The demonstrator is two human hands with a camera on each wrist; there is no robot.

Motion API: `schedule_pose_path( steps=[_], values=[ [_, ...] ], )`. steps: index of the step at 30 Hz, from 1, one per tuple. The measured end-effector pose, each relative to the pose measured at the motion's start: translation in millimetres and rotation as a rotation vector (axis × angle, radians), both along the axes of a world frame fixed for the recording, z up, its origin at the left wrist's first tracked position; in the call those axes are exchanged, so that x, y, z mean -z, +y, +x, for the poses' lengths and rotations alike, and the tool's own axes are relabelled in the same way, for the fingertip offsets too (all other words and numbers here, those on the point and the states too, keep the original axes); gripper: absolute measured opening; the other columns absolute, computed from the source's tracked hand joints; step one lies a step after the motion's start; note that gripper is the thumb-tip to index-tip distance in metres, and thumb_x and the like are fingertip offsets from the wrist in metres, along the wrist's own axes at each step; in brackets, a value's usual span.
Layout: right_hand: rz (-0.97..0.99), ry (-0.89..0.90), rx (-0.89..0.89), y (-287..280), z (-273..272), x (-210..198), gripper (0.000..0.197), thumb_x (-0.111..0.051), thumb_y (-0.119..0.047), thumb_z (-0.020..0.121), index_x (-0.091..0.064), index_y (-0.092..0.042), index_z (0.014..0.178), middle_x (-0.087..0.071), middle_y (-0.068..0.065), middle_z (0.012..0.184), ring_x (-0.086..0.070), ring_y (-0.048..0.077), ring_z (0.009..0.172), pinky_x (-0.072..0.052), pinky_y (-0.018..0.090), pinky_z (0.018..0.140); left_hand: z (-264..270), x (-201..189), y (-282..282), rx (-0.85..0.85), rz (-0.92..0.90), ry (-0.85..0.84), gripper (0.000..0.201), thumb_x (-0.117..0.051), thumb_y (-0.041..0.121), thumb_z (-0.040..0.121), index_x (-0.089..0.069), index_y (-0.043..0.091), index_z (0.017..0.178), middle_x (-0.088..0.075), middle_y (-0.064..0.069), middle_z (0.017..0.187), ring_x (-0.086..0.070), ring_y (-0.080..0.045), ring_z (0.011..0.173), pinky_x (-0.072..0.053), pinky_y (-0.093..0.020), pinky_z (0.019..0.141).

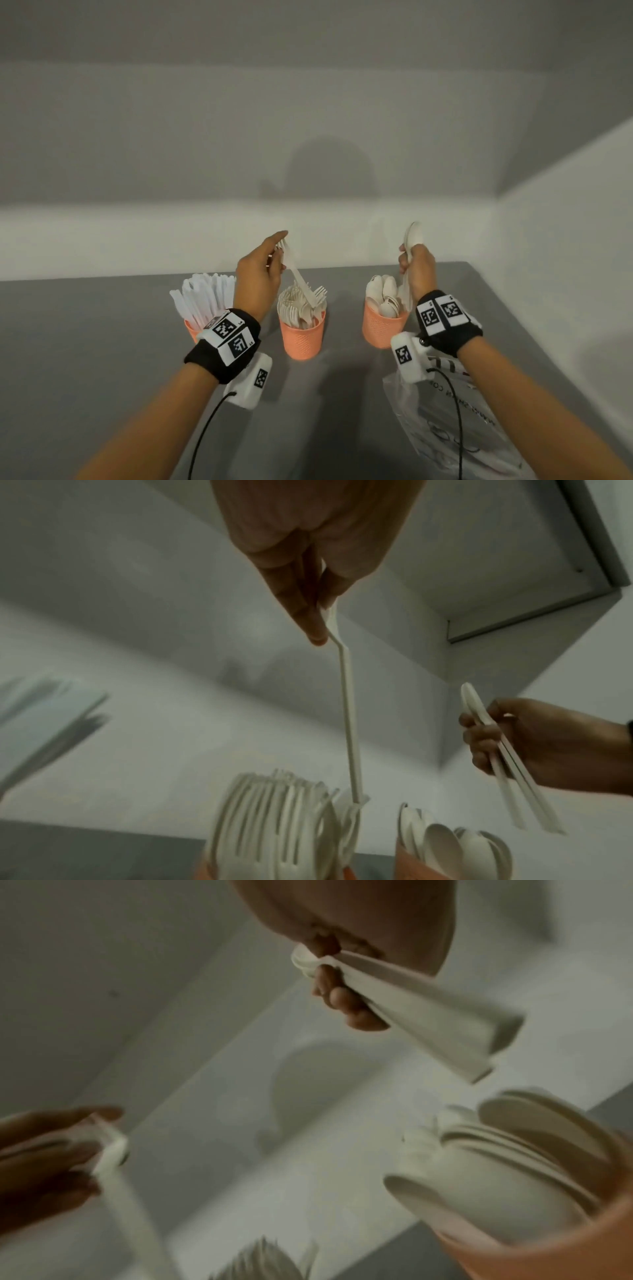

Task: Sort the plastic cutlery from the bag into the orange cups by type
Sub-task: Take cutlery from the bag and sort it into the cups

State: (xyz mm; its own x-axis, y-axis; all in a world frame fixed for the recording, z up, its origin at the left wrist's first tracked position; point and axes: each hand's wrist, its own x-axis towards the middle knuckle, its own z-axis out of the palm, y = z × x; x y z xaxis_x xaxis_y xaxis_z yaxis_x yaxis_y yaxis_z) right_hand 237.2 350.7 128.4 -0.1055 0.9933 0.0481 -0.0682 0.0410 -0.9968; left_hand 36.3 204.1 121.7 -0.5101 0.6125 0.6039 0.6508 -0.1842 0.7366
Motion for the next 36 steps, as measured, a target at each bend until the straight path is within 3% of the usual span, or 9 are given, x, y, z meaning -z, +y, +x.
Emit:
schedule_pose_path(
  steps=[5,13,17,19,24,28,30,34,36],
  values=[
    [0.039,0.123,0.03,11,-9,-12,0.02,-0.03,-0.025,0.07,-0.049,-0.018,0.076,-0.041,-0.001,0.059,-0.039,0.012,0.058,-0.035,0.024,0.065,-5,8,-6,0.009,-0.022,0.222,0.033,-0.049,0.005,0.093,-0.058,0.013,0.124,-0.068,-0.009,0.088,-0.066,-0.022,0.072,-0.054,-0.029,0.072],
    [-0.069,0.102,0.037,16,-14,14,0.021,-0.033,-0.025,0.066,-0.051,-0.018,0.073,-0.047,0.001,0.061,-0.046,0.017,0.066,-0.035,0.032,0.073,-1,32,-10,0.037,-0.088,0.42,0.04,-0.04,0.017,0.088,-0.058,0.01,0.123,-0.06,-0.003,0.073,-0.042,0.0,0.067,-0.039,-0.01,0.064],
    [-0.094,0.121,0.035,18,-13,24,0.019,-0.036,-0.024,0.066,-0.053,-0.016,0.07,-0.047,0.002,0.06,-0.045,0.017,0.063,-0.037,0.031,0.068,-4,43,-9,0.057,-0.106,0.433,0.04,-0.04,0.017,0.087,-0.054,0.015,0.123,-0.062,-0.003,0.076,-0.047,0.0,0.062,-0.051,-0.022,0.059],
    [-0.098,0.121,0.022,19,-11,27,0.019,-0.036,-0.021,0.064,-0.053,-0.015,0.07,-0.047,0.003,0.061,-0.046,0.017,0.061,-0.038,0.029,0.062,-5,48,-8,0.064,-0.116,0.437,0.039,-0.038,0.018,0.086,-0.049,0.021,0.124,-0.059,-0.002,0.075,-0.051,-0.009,0.058,-0.053,-0.028,0.055],
    [-0.156,0.148,0.01,19,-5,45,0.019,-0.034,-0.004,0.088,-0.048,-0.009,0.077,-0.044,0.009,0.06,-0.051,0.019,0.051,-0.043,0.029,0.057,0,55,-8,0.059,-0.134,0.478,0.034,-0.04,0.022,0.085,-0.048,0.023,0.118,-0.063,-0.005,0.073,-0.061,-0.021,0.057,-0.054,-0.032,0.048],
    [-0.068,0.005,-0.021,23,-1,53,0.014,-0.037,-0.006,0.094,-0.047,-0.011,0.102,-0.052,0.012,0.073,-0.056,0.026,0.067,-0.051,0.034,0.066,5,62,-9,0.038,-0.187,0.537,0.028,-0.042,0.025,0.086,-0.061,0.018,0.106,-0.066,-0.004,0.068,-0.064,-0.024,0.065,-0.053,-0.032,0.049],
    [0.072,-0.168,-0.016,25,1,51,0.022,-0.043,-0.002,0.088,-0.046,-0.018,0.102,-0.056,0.008,0.081,-0.058,0.028,0.075,-0.05,0.036,0.073,5,67,-8,0.031,-0.214,0.596,0.031,-0.044,0.024,0.086,-0.069,0.011,0.1,-0.067,-0.003,0.067,-0.065,-0.024,0.064,-0.052,-0.028,0.055],
    [0.279,-0.359,-0.039,19,3,48,0.037,-0.048,0.005,0.08,-0.05,-0.028,0.098,-0.058,0.009,0.082,-0.053,0.024,0.066,-0.045,0.029,0.066,6,70,-4,0.016,-0.245,0.645,0.031,-0.046,0.023,0.085,-0.072,0.009,0.096,-0.073,-0.003,0.082,-0.068,-0.022,0.076,-0.053,-0.029,0.07],
    [0.372,-0.464,-0.056,19,5,52,0.035,-0.047,0.003,0.08,-0.055,-0.026,0.099,-0.059,0.009,0.088,-0.055,0.023,0.073,-0.045,0.028,0.069,8,69,-2,-0.002,-0.249,0.669,0.032,-0.046,0.024,0.084,-0.072,0.011,0.096,-0.074,-0.002,0.09,-0.069,-0.02,0.081,-0.053,-0.029,0.074]
  ],
)
